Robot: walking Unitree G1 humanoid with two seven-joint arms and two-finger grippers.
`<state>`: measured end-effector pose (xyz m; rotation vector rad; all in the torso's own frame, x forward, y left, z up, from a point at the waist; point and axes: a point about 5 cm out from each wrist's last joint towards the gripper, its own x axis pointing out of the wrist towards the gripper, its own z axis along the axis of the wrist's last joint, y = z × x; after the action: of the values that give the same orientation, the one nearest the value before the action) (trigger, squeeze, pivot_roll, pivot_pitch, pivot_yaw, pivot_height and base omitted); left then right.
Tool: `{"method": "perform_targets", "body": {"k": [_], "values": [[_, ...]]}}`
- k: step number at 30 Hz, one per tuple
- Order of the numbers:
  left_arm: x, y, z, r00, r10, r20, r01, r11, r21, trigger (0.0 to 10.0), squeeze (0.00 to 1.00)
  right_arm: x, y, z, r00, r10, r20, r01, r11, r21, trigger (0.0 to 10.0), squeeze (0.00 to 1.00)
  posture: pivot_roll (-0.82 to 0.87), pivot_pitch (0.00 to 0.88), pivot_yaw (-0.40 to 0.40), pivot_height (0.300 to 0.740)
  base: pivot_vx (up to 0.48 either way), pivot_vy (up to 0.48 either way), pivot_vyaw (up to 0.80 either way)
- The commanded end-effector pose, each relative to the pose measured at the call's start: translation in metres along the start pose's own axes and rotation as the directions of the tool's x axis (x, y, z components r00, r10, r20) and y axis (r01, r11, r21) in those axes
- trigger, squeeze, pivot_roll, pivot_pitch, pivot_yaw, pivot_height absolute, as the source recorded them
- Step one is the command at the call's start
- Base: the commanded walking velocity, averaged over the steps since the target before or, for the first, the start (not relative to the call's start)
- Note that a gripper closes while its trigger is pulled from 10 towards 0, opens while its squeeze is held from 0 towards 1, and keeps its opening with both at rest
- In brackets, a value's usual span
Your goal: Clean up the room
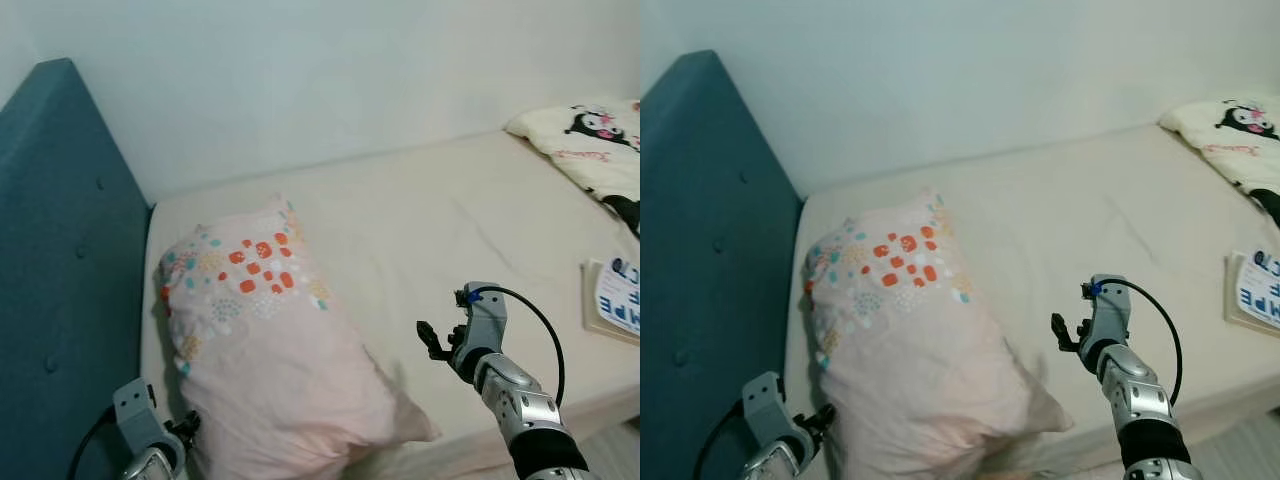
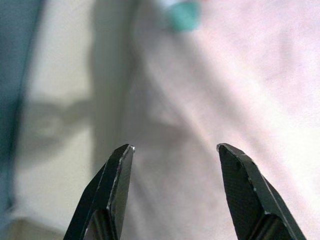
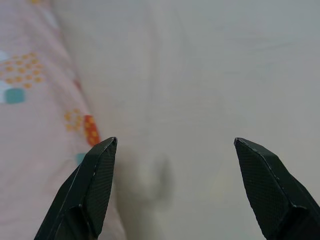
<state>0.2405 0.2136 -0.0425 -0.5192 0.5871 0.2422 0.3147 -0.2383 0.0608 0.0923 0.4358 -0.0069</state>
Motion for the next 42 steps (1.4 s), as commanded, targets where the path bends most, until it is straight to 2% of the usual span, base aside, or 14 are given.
{"method": "perform_targets", "body": {"k": [1, 5, 7, 14, 16, 20, 21, 22, 25, 27, 29, 33, 41, 42], "values": [[-0.002, 0.004, -0.003, 1.000, 0.000, -0.004, 0.000, 1.000, -0.032, 10.0, 0.00, 0.000, -0.003, -0.003, 1.000, -0.020, -0.006, 0.020, 1.000, 0.015, 10.0, 0.00, -0.07, 0.119, 0.036, 0.730, 0.000, 0.000, 0.00], [-0.002, 0.004, 0.002, 1.000, -0.013, 0.024, 0.014, 0.998, -0.065, 10.0, 0.00, 0.000, -0.004, 0.001, 1.000, -0.026, 0.017, 0.025, 0.999, 0.031, 10.0, 0.00, -0.07, 0.124, 0.036, 0.720, 0.000, 0.000, 0.00], [-0.002, 0.008, 0.007, 0.999, -0.015, 0.053, 0.022, 0.991, -0.130, 10.0, 0.00, 0.000, -0.004, 0.003, 0.999, -0.023, 0.029, 0.022, 0.999, 0.042, 10.0, 0.00, -0.08, 0.125, 0.036, 0.705, 0.000, 0.000, 0.00], [-0.002, 0.011, 0.010, 0.998, -0.013, 0.069, 0.025, 0.984, -0.178, 10.0, 0.00, 0.000, -0.003, 0.003, 0.999, -0.023, 0.033, 0.022, 0.999, 0.041, 10.0, 0.00, -0.08, 0.124, 0.037, 0.690, 0.000, 0.000, 0.00], [-0.004, 0.017, 0.011, 0.996, -0.009, 0.085, 0.029, 0.971, -0.235, 10.0, 0.00, -0.001, -0.004, 0.006, 0.999, -0.027, 0.045, 0.025, 0.999, 0.042, 10.0, 0.00, -0.08, 0.126, 0.041, 0.675, 0.000, 0.000, 0.00], [-0.005, 0.020, 0.010, 0.997, 0.005, 0.080, 0.016, 0.965, -0.262, 10.0, 0.00, -0.001, -0.005, 0.007, 0.998, -0.028, 0.050, 0.026, 0.999, 0.040, 10.0, 0.00, -0.08, 0.128, 0.041, 0.665, 0.000, 0.000, 0.00], [-0.005, 0.022, 0.010, 0.996, 0.016, 0.085, 0.015, 0.933, -0.360, 10.0, 0.00, -0.001, -0.005, 0.007, 0.998, -0.031, 0.055, 0.029, 0.999, 0.042, 10.0, 0.00, -0.08, 0.127, 0.042, 0.660, 0.000, 0.000, 0.00], [-0.005, 0.022, 0.010, 0.996, 0.016, 0.085, 0.015, 0.933, -0.360, 10.0, 0.00, -0.001, -0.005, 0.007, 0.998, -0.031, 0.055, 0.029, 0.999, 0.042, 10.0, 0.00, -0.08, 0.127, 0.042, 0.660, 0.000, 0.000, 0.00], [-0.005, 0.020, 0.008, 0.995, -0.014, 0.103, 0.067, 0.847, -0.528, 10.0, 0.00, -0.001, -0.006, 0.010, 0.997, -0.037, 0.064, 0.034, 0.999, 0.041, 10.0, 0.00, -0.08, 0.127, 0.042, 0.645, 0.000, 0.000, 0.00], [-0.005, 0.016, 0.007, 0.990, -0.071, 0.124, 0.127, 0.839, -0.530, 10.0, 0.00, -0.002, -0.006, 0.012, 0.997, -0.034, 0.072, 0.031, 0.999, 0.039, 10.0, 0.00, -0.08, 0.127, 0.041, 0.635, 0.000, 0.000, 0.00], [-0.006, 0.013, 0.008, 0.983, -0.107, 0.147, 0.167, 0.847, -0.505, 10.0, 0.00, -0.002, -0.005, 0.013, 0.996, -0.030, 0.080, 0.027, 0.999, 0.036, 10.0, 0.00, -0.09, 0.126, 0.041, 0.625, 0.000, 0.000, 0.00], [-0.005, 0.012, 0.013, 0.977, -0.123, 0.175, 0.193, 0.865, -0.463, 10.0, 0.00, -0.002, -0.005, 0.017, 0.995, -0.027, 0.097, 0.023, 0.999, 0.041, 10.0, 0.00, -0.09, 0.132, 0.042, 0.605, 0.000, 0.000, 0.00], [-0.002, 0.007, 0.023, 0.967, -0.151, 0.203, 0.228, 0.868, -0.442, 10.0, 0.00, -0.003, -0.002, 0.021, 0.992, 0.001, 0.126, -0.008, 0.998, 0.055, 10.0, 0.00, -0.09, 0.131, 0.043, 0.580, 0.000, 0.000, 0.00], [0.000, 0.002, 0.033, 0.951, -0.190, 0.243, 0.279, 0.865, -0.417, 10.0, 0.00, -0.004, 0.002, 0.023, 0.989, 0.021, 0.144, -0.030, 0.998, 0.061, 10.0, 0.00, -0.09, 0.134, 0.046, 0.570, 0.000, 0.000, 0.00]]}}
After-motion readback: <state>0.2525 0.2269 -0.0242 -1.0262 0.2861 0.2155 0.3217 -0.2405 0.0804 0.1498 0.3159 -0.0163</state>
